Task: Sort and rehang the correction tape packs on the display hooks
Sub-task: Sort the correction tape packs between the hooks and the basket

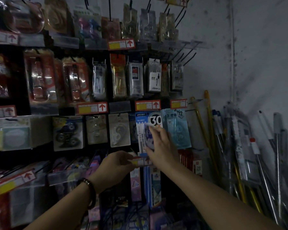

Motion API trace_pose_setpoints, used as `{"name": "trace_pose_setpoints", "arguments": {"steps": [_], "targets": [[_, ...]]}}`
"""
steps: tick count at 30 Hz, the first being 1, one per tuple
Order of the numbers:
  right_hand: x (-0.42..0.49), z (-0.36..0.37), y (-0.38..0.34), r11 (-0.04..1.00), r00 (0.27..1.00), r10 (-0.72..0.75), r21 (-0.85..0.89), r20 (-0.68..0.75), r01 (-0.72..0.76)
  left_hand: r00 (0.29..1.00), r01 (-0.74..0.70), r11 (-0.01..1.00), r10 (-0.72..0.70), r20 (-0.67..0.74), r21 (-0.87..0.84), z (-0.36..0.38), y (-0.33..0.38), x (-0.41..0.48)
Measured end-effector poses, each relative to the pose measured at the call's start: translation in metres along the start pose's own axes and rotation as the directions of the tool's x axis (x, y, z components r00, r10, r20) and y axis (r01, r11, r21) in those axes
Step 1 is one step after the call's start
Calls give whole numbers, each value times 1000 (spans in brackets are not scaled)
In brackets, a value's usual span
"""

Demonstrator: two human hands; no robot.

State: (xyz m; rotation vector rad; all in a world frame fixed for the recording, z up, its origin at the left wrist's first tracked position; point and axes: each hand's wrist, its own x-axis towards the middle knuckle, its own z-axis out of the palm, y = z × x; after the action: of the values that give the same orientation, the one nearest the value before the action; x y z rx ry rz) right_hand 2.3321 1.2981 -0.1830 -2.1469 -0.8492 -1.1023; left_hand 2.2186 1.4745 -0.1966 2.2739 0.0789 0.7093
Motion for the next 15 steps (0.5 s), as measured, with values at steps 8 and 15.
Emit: {"name": "trace_pose_setpoints", "arguments": {"steps": [8, 15], "targets": [[17, -2, -1, 996, 1000, -14, -87, -16, 12, 999, -51, 993, 49, 20, 104, -9, -2, -3], [21, 1, -2, 996, 999, -10, -86, 54, 15, 998, -43, 995, 39, 44, 92, -10, -3, -7]]}}
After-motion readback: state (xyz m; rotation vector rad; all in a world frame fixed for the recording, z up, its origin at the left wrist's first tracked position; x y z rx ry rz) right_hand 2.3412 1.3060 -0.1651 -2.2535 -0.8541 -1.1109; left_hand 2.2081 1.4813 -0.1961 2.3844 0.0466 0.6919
